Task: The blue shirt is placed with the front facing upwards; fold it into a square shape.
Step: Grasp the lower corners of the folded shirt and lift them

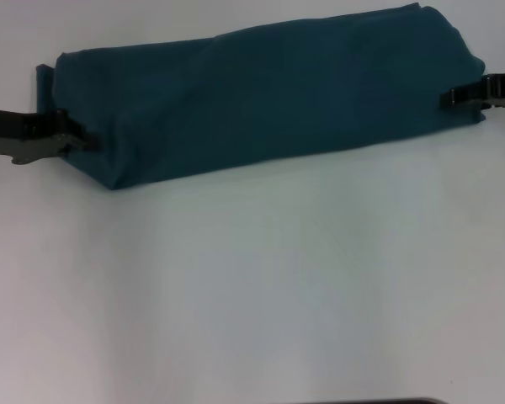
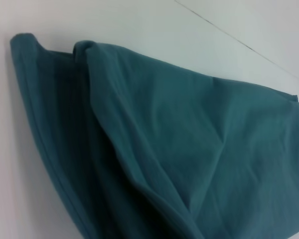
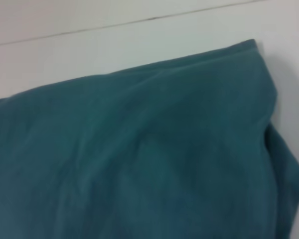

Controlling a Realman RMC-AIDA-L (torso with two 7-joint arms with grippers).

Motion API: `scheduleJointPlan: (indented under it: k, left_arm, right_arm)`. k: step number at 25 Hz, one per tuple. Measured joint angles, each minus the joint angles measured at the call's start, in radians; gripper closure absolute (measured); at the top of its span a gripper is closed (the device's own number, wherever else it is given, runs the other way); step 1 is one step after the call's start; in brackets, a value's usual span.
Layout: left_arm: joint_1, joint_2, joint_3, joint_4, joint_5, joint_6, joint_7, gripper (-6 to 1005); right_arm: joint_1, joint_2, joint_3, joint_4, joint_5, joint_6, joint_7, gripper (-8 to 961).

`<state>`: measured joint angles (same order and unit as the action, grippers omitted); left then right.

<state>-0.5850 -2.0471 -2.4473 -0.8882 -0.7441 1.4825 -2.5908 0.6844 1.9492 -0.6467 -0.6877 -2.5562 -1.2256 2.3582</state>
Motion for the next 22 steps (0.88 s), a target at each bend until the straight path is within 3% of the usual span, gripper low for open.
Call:
scheduleJointPlan:
  k: [1,12,15,22]
  left_arm:
    - [-0.001,0.000,0.000,0.000,0.000,0.000,0.000,984]
    - [-0.004,0.005,0.002,0.000,0.000,-0.001,-0.008,984]
    - [-0.005,0.005,0.001,0.000,0.000,0.000,-0.009,984]
    - [-0.006,0.007,0.000,0.000,0.000,0.002,-0.009,984]
  right_arm:
    - [0.000,-0.003,-0.001,0.000,-0.010,-0.002,0.005,42]
    - [-0.024,-0.009,-0.002,-0.086,-0.029,-0.067,0.045,471]
    - [-0.025,-0.009,-0.002,-0.089,-0.031,-0.071,0.047,677]
    - [-0.024,-0.008,-0.007,-0.088,-0.073,-0.055,0.052,847]
